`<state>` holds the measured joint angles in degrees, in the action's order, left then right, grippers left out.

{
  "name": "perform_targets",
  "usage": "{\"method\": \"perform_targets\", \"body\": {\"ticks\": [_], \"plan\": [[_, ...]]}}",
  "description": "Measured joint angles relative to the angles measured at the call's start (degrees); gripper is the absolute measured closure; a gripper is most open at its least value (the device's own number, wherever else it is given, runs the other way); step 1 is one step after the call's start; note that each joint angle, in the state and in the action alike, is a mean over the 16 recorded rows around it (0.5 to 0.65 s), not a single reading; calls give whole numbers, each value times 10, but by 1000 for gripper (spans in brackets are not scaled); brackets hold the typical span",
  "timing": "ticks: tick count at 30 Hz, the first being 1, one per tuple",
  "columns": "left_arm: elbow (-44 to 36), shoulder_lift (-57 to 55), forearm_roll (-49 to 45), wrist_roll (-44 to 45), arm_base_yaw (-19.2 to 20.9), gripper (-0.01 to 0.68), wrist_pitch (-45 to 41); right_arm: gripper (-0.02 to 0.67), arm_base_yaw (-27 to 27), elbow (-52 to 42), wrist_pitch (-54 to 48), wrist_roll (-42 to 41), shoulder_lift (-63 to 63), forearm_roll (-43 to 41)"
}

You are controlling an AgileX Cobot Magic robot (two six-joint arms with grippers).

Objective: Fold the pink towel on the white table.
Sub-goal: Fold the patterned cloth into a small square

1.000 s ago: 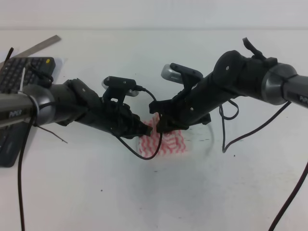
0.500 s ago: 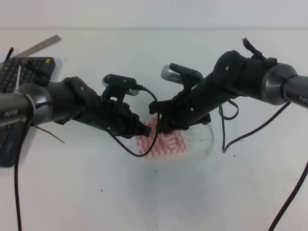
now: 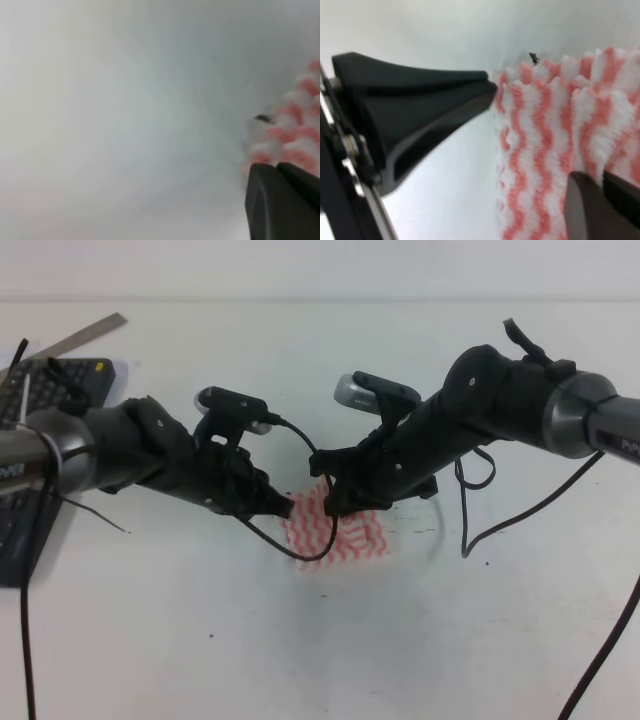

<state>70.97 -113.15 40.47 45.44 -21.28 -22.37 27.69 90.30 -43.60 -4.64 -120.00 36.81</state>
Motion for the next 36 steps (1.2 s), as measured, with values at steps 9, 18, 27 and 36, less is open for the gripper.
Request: {"method": "perform_targets", "body": {"ticks": [9,18,27,36], "plan": [[0,-1,-64,-29,16,675,-6,662,0,0,1,0,0,2],[0,-1,-119,-78,21,676,-15,662,0,0,3,0,0,2],[1,-1,-126,-78,42,676,-22,662,0,0,6,0,0,3],[1,-1,-41,156,64,676,-89,662,0,0,9,0,0,3]]}}
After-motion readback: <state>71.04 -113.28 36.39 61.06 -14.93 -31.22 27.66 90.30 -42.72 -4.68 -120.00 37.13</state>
